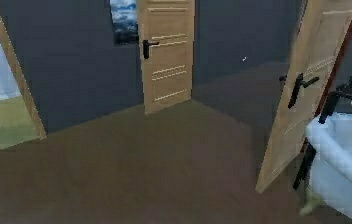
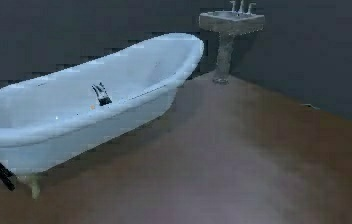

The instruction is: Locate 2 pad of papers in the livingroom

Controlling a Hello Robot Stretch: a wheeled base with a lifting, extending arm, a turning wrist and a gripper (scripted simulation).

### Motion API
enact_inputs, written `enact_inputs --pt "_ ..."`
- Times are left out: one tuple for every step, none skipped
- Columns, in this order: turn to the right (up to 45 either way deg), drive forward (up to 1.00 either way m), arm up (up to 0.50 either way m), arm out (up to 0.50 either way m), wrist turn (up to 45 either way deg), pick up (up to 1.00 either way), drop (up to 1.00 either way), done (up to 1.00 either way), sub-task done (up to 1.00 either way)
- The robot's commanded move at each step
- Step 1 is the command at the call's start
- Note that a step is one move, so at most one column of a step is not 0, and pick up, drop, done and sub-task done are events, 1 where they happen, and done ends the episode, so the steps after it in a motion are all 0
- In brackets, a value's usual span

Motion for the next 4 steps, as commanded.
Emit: enact_inputs --pt "0.0 1.00 0.00 0.00 0.0 0.00 0.00 0.00 0.00" --pt "36.0 0.00 0.00 0.00 0.0 0.00 0.00 0.00 0.00" --pt "0.0 0.05 0.00 0.00 0.0 0.00 0.00 0.00 0.00" --pt "-30.0 0.00 0.00 0.00 0.0 0.00 0.00 0.00 0.00"
